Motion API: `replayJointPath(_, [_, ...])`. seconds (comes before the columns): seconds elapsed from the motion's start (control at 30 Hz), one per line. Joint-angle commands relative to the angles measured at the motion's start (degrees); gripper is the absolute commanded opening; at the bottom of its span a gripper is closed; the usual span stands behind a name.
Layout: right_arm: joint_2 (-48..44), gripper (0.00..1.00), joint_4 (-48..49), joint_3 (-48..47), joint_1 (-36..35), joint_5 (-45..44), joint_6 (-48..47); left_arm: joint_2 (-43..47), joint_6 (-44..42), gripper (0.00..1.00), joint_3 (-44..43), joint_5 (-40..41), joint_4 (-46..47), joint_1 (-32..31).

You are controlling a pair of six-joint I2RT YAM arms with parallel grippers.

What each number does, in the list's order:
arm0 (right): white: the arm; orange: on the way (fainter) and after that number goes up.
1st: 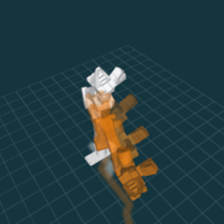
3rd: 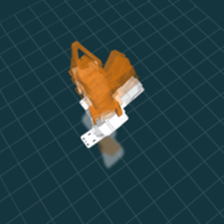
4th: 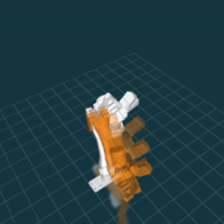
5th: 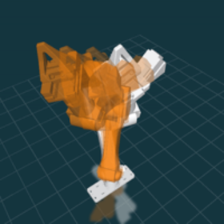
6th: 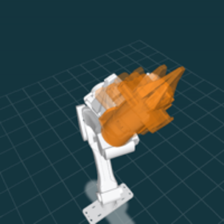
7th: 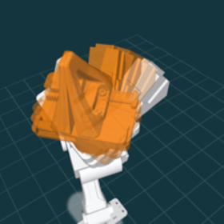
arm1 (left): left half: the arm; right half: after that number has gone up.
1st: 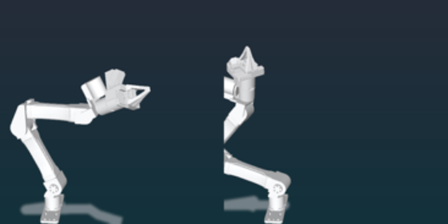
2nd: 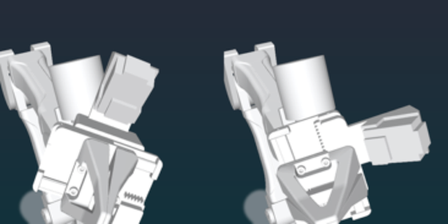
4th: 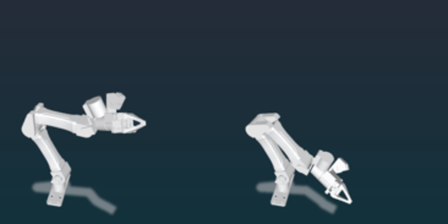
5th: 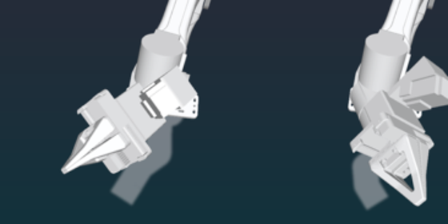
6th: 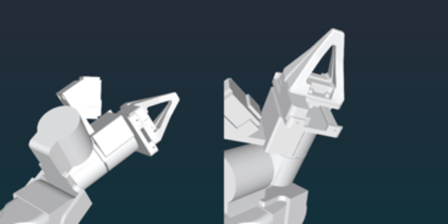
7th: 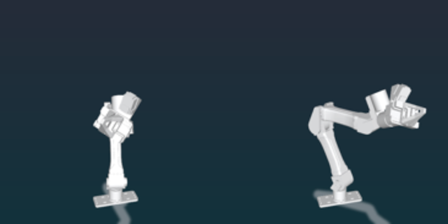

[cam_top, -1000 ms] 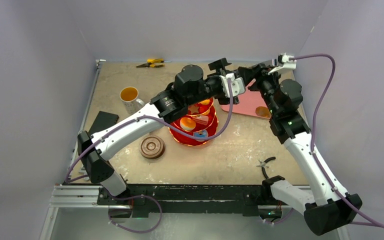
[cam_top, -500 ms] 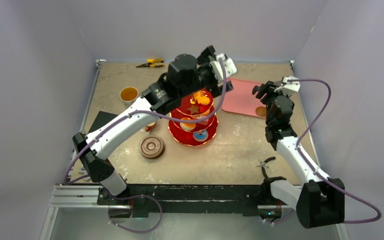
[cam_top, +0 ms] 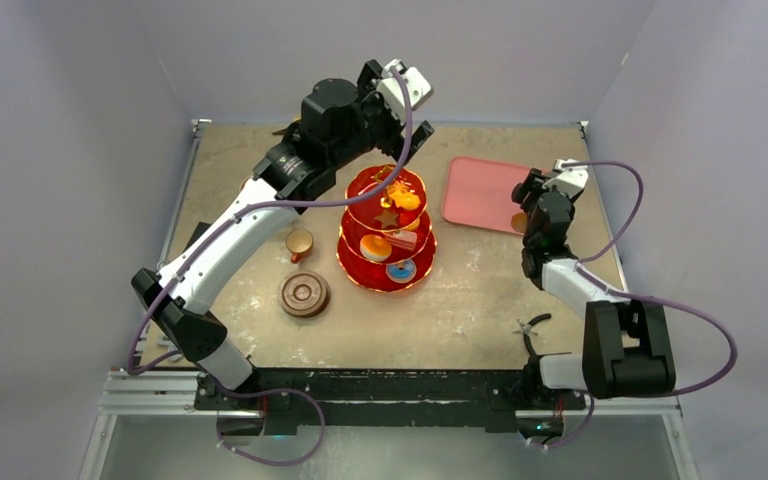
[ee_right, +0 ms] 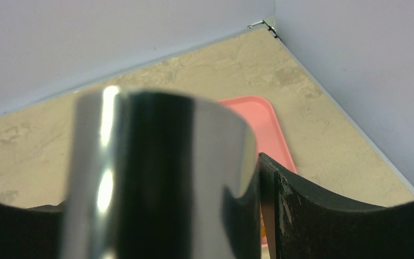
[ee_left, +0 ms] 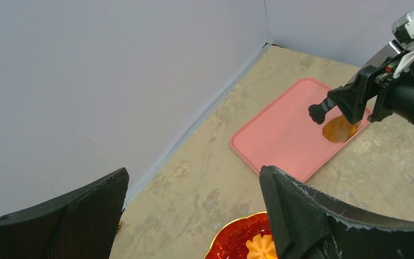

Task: Serve the afternoon tea
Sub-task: Pick up the desert from the tray.

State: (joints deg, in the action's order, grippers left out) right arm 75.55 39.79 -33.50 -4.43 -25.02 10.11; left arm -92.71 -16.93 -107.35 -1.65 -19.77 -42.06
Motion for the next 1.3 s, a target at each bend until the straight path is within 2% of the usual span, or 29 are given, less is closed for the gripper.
replayJointPath(0.0, [2.0,0.65,5.5,0.6,0.1,-2.3,-1.6,2.5,2.1,0.91,-0.6,0.6,0.1,0.4])
replayJointPath(0.57, [11.7,0.64,6.2,0.1,0.1,-1.5,-1.7,2.2,2.1,0.91,-2.8,1.1,0.0,0.9])
replayJointPath(0.67, [11.8,0.55,5.7,0.0,0.0,-1.4,-1.5,2.0,2.0,0.91,-3.3,1.2,0.2,0.9])
replayJointPath(0.93, [10.8,0.17,6.2,0.1,0.1,-1.9,-2.0,2.1,1.7,0.91,-3.8,1.1,0.7,1.0])
replayJointPath(1.03, [9.6,0.07,6.1,-0.3,0.0,-1.5,-2.2,2.6,1.3,0.9,-3.0,1.2,0.8,1.0])
replayJointPath(1.27, [0.2,0.06,0.5,-2.7,-2.8,0.9,-2.4,3.2,0.9,0.9,-1.9,1.5,1.3,1.1])
